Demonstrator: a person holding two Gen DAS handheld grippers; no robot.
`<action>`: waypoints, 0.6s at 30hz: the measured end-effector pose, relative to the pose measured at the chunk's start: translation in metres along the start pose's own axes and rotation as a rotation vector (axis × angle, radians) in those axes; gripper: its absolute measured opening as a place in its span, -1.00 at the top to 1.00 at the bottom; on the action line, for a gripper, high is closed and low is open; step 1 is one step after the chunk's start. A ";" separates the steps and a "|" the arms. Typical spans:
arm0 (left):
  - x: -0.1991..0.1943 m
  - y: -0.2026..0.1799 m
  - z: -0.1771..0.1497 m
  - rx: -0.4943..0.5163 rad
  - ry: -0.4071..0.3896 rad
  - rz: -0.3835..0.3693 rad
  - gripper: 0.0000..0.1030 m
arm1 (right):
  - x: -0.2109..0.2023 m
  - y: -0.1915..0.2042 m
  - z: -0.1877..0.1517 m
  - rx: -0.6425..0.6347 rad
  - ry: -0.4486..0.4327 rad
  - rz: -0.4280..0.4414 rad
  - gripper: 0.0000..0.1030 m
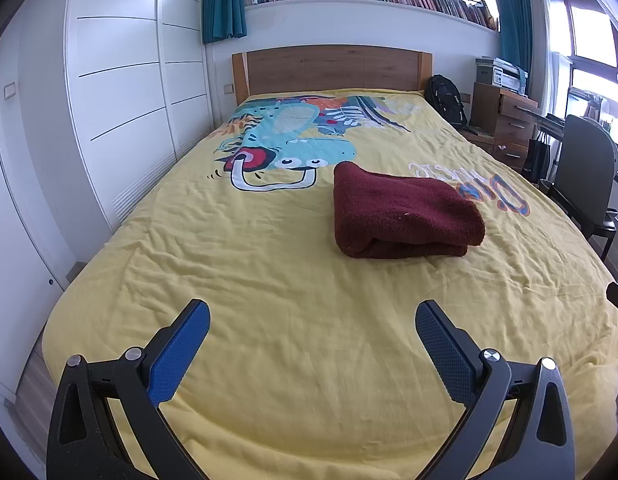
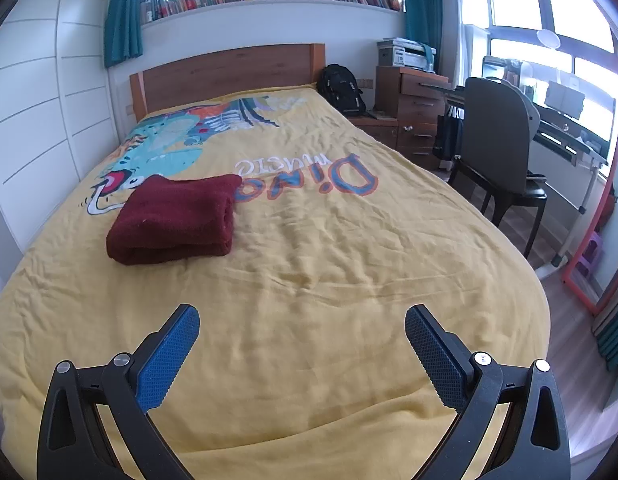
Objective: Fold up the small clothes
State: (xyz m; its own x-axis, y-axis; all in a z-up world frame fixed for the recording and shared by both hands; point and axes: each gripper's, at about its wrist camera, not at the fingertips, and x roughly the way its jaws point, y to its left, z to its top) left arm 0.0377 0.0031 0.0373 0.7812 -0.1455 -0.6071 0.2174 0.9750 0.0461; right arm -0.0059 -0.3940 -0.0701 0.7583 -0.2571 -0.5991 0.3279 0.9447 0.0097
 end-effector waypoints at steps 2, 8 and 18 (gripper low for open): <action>0.000 0.000 0.000 0.001 0.000 -0.001 -0.97 | 0.000 0.000 0.000 -0.001 0.001 0.000 -1.00; 0.000 0.000 0.000 -0.001 0.000 0.000 -0.97 | 0.000 0.000 0.000 -0.001 0.001 -0.001 -1.00; 0.002 -0.001 -0.005 -0.007 0.002 0.007 -0.97 | 0.004 -0.003 -0.006 -0.001 0.008 -0.003 -1.00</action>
State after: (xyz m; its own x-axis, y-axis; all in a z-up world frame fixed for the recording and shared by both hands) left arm 0.0358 0.0030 0.0319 0.7816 -0.1380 -0.6084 0.2073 0.9772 0.0447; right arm -0.0070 -0.3970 -0.0770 0.7526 -0.2578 -0.6059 0.3292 0.9442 0.0070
